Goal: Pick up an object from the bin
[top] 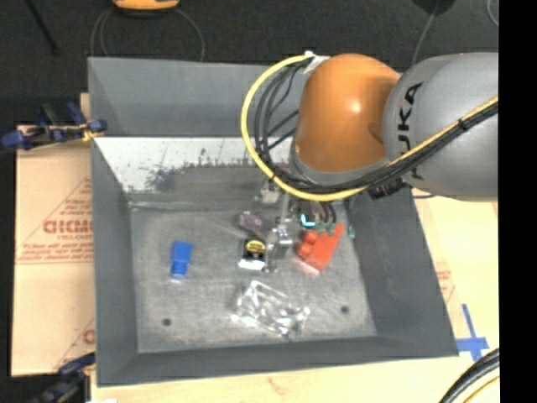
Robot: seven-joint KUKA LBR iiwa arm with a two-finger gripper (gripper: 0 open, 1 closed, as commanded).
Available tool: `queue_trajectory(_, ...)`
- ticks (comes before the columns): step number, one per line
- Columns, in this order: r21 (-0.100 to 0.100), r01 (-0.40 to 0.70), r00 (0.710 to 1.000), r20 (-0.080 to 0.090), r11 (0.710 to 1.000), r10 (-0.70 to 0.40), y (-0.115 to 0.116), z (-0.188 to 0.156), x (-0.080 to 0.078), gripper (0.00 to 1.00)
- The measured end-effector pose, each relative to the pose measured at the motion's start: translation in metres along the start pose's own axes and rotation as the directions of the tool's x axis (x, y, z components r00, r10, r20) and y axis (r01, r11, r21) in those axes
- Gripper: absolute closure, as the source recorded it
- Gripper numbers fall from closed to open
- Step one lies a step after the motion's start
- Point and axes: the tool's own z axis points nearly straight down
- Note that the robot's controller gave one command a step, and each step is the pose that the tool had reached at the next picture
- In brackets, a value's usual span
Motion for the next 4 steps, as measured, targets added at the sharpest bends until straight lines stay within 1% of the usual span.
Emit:
queue_trajectory(1, -0.006, -0.378, 0.926, 0.002, 0.926, 0.378, -0.038, 0.146, -0.075, 0.0)
queue_trajectory(2, -0.006, -0.374, 0.928, 0.009, 0.928, 0.374, -0.038, 0.141, -0.078, 0.0)
queue_trajectory(3, -0.015, -0.467, 0.884, 0.007, 0.884, 0.467, -0.055, 0.144, -0.08, 0.0)
queue_trajectory(4, -0.009, -0.459, 0.888, 0.009, 0.888, 0.46, -0.053, 0.14, -0.083, 0.0)
